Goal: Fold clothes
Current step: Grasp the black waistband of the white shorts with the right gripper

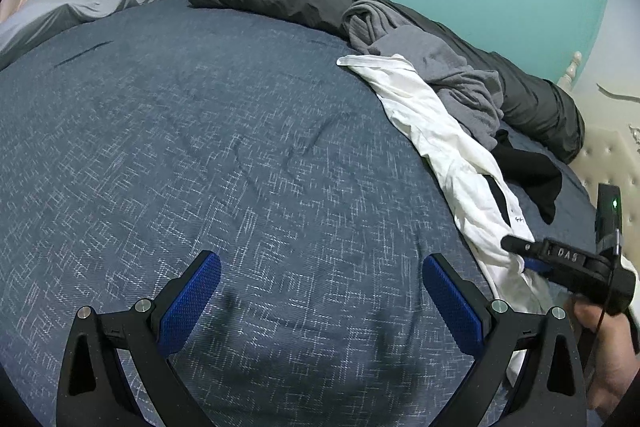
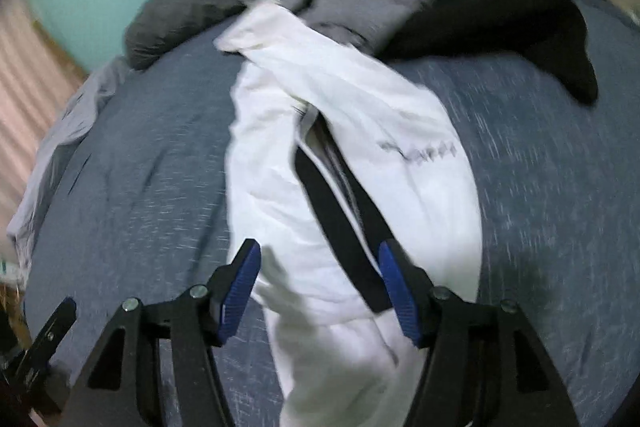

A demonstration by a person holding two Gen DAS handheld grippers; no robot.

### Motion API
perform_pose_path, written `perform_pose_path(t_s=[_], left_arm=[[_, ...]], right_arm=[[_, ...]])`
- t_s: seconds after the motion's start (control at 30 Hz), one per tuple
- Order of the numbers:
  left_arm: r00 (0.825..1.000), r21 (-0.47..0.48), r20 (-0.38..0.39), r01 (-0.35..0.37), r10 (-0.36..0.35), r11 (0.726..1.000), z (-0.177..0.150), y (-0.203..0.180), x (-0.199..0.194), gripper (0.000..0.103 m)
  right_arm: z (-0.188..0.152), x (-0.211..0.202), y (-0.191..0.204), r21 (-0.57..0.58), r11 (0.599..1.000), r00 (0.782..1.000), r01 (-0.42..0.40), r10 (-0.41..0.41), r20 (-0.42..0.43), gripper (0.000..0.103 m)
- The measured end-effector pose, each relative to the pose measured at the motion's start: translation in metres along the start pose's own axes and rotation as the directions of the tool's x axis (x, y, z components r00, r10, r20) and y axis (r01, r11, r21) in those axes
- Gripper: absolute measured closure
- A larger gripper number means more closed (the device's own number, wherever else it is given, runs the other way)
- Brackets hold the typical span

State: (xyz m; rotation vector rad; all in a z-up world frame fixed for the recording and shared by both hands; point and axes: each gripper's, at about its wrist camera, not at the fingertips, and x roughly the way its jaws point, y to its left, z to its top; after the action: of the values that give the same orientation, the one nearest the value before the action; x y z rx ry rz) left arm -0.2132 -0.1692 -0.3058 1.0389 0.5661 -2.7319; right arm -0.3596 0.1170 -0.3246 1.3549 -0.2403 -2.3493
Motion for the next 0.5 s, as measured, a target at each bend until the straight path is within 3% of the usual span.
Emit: perform_pose_path(t_s=[0.03,0.13,0.37,0.5], left_arm=[[1.000,0.001,0.000,0.000,0.000,1.000,0.000,0.000,0.000,0.000],[1.000,0.003,0.002,0.001,-0.001,1.000,0.000,-0.001,-0.001,0.000],[1.000,0.016,-0.001,0.000,0.000,1.000,-0.002,-0.004,-0.001,0.000],[1.000,0.024,-0.001,0.001,-0.001,1.000,-0.003,-0.004,-0.002,0.000]], right_arm=[[-0.004,0.000,-0.002,0.002,1.000,1.000,-0.011,0.011,-0.003,0.063],[-0.016,-0.006,0.004,-0.066,0.997,0.999,-0.032,0.031,-0.010,0.088],[-0.041,-0.037,0.034,-0.183,0.966,0.983,-0.184,0.183,-0.022,0.094],[-0.063,-0.038,0.062,-0.253,0.915,0.948,-0.313,0.284,-0.147,0.094]])
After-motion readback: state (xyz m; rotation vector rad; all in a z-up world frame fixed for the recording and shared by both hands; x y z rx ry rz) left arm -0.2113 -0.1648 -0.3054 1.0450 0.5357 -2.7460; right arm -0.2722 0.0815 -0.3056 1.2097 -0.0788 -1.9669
